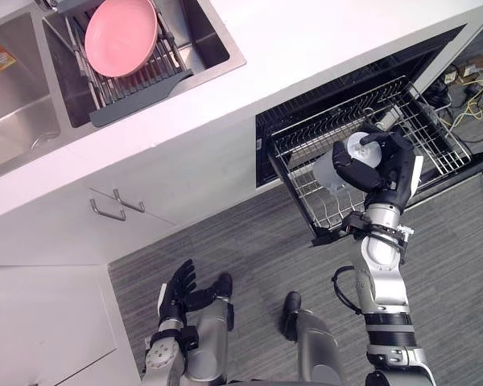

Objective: Walk over to the sink, pick up the cup, carry it to the dishwasher, place the cup inside the dishwasher, then close the dishwasher door

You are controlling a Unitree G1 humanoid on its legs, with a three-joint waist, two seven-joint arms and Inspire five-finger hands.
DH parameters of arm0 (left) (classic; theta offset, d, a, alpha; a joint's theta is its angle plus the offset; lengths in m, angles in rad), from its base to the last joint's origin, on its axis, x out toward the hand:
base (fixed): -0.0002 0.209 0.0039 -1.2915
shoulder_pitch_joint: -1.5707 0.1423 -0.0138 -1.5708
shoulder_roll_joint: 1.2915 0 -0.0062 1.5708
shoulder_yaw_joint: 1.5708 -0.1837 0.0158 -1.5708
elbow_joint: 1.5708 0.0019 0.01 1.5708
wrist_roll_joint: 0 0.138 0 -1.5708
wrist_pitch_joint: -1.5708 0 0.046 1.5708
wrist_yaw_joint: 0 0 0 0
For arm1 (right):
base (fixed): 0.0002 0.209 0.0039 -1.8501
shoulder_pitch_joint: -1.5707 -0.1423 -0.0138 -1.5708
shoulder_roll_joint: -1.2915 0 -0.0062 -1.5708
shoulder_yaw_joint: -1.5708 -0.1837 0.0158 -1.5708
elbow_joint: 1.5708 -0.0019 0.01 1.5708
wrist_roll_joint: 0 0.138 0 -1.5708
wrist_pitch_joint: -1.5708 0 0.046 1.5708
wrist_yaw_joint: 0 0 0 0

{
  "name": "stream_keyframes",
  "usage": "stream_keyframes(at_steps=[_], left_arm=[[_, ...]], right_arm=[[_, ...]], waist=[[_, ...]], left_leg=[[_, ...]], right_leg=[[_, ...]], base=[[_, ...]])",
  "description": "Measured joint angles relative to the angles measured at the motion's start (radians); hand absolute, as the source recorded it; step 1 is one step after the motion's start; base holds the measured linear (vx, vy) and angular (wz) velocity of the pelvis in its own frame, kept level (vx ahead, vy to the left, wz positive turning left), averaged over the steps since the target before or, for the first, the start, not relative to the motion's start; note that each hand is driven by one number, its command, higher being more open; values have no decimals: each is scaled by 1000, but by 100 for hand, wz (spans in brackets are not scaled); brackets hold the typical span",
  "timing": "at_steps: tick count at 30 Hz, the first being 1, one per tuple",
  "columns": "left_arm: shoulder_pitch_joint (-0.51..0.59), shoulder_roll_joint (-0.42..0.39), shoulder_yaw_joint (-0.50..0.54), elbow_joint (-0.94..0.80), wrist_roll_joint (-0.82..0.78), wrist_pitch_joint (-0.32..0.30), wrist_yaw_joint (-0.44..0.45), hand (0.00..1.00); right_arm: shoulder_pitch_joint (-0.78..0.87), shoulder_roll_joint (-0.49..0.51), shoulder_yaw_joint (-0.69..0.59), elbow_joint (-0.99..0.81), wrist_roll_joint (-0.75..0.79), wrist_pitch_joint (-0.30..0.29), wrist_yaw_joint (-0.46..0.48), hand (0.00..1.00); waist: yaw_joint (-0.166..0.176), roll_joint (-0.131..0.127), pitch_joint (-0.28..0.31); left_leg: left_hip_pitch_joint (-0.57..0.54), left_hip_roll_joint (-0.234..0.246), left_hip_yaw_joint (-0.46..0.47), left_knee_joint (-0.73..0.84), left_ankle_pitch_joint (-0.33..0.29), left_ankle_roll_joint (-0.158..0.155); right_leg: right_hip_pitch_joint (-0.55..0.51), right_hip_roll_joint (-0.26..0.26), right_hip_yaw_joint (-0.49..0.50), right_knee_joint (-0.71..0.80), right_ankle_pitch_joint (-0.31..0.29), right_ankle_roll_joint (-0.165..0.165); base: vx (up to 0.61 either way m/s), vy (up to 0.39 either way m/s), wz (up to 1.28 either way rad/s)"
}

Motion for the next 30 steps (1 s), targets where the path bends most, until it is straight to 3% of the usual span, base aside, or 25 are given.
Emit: stream_keyframes(at_steps=[8, 19, 20, 30], left_arm=[[-35, 0, -21, 13, 0, -17, 21, 90], [-61, -3, -25, 26, 0, -27, 40, 90], [-64, -3, -25, 29, 0, -29, 40, 90], [-68, -7, -38, 52, 0, -31, 57, 90]], right_arm=[[1, 1, -28, 38, -93, 41, -43, 30], [-5, 3, -46, 167, -107, 85, -44, 30], [-5, 3, -46, 179, -107, 90, -44, 90], [-44, 14, -58, 225, -110, 93, -45, 90]], waist=[[4, 7, 28], [10, 11, 49], [11, 11, 49], [20, 9, 50]], left_leg=[[7, -6, 9, -15, 0, 1], [6, -6, 14, -27, 3, 1], [6, -6, 14, -30, 3, 1], [25, -8, 20, -61, 13, -6]], right_leg=[[-1, -9, 5, 6, -5, 3], [-2, -11, 4, -8, -6, 4], [-2, -11, 4, -10, -6, 4], [4, -10, 9, -22, -5, 4]], base=[[2, 3, 1], [2, 1, 1], [0, 0, 0], [1, 2, -1]])
